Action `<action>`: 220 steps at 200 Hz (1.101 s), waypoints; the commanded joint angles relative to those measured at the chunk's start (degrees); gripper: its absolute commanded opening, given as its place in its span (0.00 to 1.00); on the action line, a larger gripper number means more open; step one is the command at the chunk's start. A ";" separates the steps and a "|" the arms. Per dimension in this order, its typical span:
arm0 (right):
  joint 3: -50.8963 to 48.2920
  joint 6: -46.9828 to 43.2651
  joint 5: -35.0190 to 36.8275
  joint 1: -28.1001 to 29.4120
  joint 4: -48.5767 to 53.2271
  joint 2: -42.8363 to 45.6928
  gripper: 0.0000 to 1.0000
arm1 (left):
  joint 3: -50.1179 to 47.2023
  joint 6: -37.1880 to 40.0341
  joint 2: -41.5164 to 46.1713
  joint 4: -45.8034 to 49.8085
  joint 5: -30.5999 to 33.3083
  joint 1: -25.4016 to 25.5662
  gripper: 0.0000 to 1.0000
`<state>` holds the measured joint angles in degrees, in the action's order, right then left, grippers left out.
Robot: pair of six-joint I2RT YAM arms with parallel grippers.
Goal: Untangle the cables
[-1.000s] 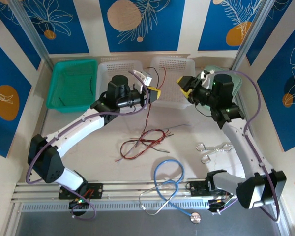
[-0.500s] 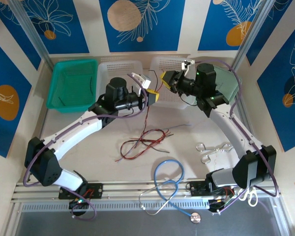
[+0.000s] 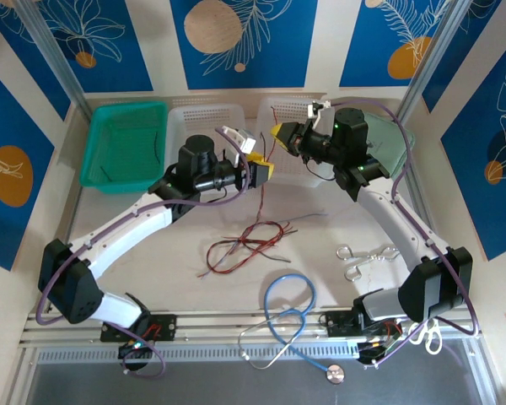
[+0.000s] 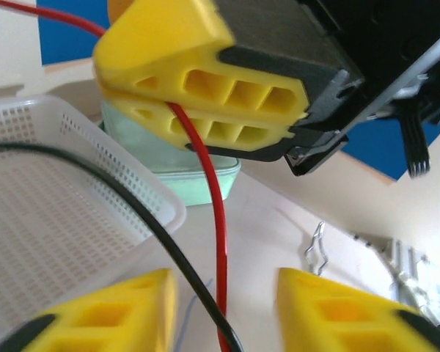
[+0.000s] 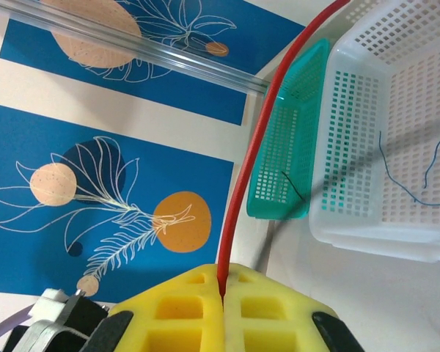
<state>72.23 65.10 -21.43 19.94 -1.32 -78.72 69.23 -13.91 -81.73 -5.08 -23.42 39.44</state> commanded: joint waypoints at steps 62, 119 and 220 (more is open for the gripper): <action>-0.43 -3.63 0.16 0.60 -3.23 2.85 0.00 | -10.35 -27.85 1.63 -27.48 -7.55 -8.08 0.76; -2.69 -6.44 0.17 1.01 -7.34 4.09 0.00 | -12.87 -57.82 -6.92 -53.81 -11.97 -14.66 0.78; -1.41 -11.22 1.22 4.55 -10.19 2.28 0.00 | -15.33 -54.18 -2.38 -43.86 -11.11 -12.05 0.85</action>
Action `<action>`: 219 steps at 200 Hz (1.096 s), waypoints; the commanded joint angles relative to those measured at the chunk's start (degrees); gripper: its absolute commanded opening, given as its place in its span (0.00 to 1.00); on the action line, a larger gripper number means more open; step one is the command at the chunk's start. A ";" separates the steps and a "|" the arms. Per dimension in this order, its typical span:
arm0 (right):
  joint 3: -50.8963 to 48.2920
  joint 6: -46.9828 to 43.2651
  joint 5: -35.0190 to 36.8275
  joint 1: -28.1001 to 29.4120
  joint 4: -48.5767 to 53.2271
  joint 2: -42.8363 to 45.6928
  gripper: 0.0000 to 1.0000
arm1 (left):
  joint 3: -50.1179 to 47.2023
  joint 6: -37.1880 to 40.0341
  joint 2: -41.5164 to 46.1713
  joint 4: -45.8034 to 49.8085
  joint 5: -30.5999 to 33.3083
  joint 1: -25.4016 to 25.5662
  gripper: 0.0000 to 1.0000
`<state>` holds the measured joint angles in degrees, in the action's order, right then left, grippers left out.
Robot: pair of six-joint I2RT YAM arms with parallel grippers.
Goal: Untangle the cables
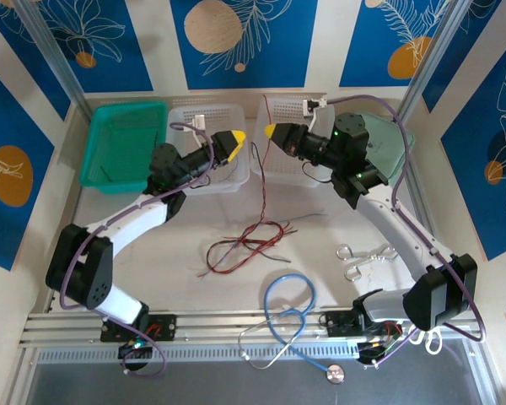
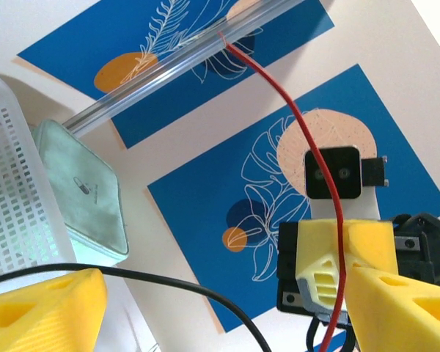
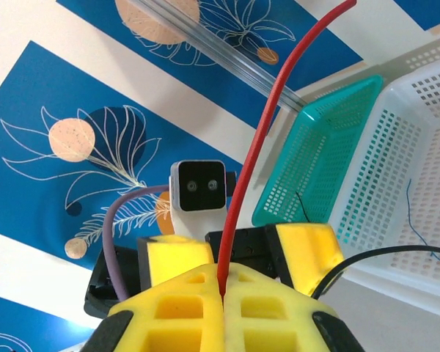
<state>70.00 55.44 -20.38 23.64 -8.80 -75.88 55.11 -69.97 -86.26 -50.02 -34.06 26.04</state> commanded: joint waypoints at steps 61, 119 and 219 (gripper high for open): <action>2.42 -2.53 -0.42 4.26 -3.36 -2.43 0.00 | 1.48 -2.04 -1.99 -3.40 -1.22 3.05 0.86; 1.19 -3.45 0.52 4.40 -3.81 -0.97 0.00 | 1.45 -5.76 -5.56 -9.32 0.56 3.23 0.78; -1.66 -2.89 0.78 4.05 -4.40 0.32 0.00 | 1.14 -6.64 -6.68 -10.84 1.92 3.83 0.10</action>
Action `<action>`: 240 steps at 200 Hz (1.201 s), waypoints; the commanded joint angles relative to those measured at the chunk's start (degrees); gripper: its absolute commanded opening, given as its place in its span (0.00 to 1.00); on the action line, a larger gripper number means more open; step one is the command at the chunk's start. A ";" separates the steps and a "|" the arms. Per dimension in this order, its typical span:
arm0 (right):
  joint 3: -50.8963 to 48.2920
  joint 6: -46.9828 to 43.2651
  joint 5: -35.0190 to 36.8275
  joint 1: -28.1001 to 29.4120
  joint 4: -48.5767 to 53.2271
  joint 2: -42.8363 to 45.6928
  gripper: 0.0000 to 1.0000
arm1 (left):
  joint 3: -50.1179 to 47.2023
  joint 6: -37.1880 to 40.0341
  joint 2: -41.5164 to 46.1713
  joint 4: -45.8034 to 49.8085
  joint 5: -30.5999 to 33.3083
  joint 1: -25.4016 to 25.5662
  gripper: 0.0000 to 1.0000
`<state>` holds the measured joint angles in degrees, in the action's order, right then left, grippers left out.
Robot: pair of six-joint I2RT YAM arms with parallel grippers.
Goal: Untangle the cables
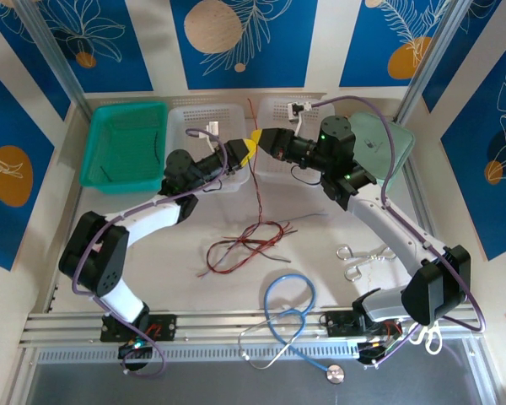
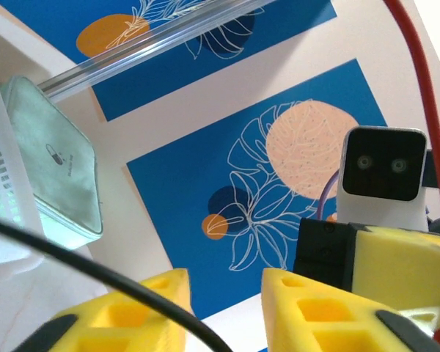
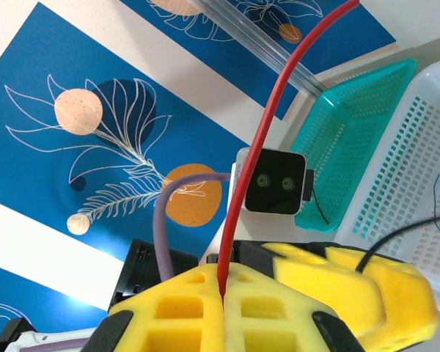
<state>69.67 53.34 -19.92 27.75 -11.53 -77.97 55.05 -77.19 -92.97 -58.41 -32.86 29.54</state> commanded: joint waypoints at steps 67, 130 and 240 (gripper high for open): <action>-2.96 -0.35 6.84 -3.65 8.45 8.50 0.00 | 4.56 19.58 8.60 21.63 3.30 0.16 0.00; -3.70 -1.18 16.53 -5.15 17.25 13.86 0.00 | 18.57 46.40 18.62 55.95 14.06 1.27 0.00; -11.58 -0.93 34.69 -14.68 21.86 30.12 0.00 | 34.23 66.60 22.53 79.48 19.81 0.03 0.00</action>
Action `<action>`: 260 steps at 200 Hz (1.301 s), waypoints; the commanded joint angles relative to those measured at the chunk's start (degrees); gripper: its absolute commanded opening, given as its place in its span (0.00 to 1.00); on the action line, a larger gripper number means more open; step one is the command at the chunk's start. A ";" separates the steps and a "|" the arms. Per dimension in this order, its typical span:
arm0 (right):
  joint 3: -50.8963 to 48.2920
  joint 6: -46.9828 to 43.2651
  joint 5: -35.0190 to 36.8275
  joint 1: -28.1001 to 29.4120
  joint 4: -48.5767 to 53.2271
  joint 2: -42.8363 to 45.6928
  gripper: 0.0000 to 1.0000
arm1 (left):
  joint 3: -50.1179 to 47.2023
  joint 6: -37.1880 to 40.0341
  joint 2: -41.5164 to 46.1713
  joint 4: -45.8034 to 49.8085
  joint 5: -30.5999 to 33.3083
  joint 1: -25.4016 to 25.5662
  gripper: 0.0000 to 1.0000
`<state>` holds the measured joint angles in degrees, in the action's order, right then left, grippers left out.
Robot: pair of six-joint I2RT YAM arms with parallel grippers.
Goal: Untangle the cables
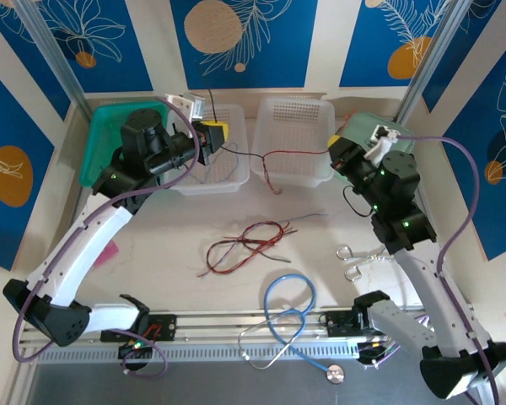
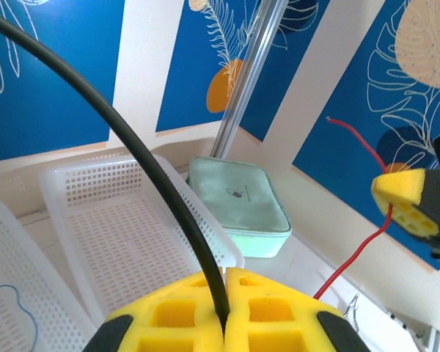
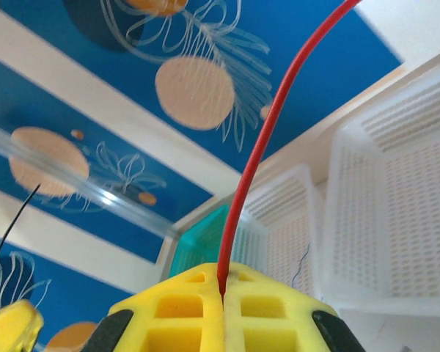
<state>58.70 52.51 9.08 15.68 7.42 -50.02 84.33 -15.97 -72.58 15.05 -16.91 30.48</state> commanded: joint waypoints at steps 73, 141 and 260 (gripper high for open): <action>0.27 -3.06 9.16 -10.41 9.72 6.62 0.00 | -0.58 3.92 7.54 13.21 10.67 -12.46 0.00; 2.73 -7.89 12.53 -16.84 14.13 10.18 0.00 | -5.57 -2.12 11.25 18.44 15.43 -24.67 0.00; 3.06 -9.74 15.29 -20.54 16.39 13.94 0.00 | -4.89 -6.00 13.42 10.39 13.48 -30.22 0.00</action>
<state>59.68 44.31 24.47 -4.51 24.12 -36.21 76.16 -21.19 -59.31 28.88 -1.91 0.91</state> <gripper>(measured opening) 0.046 0.056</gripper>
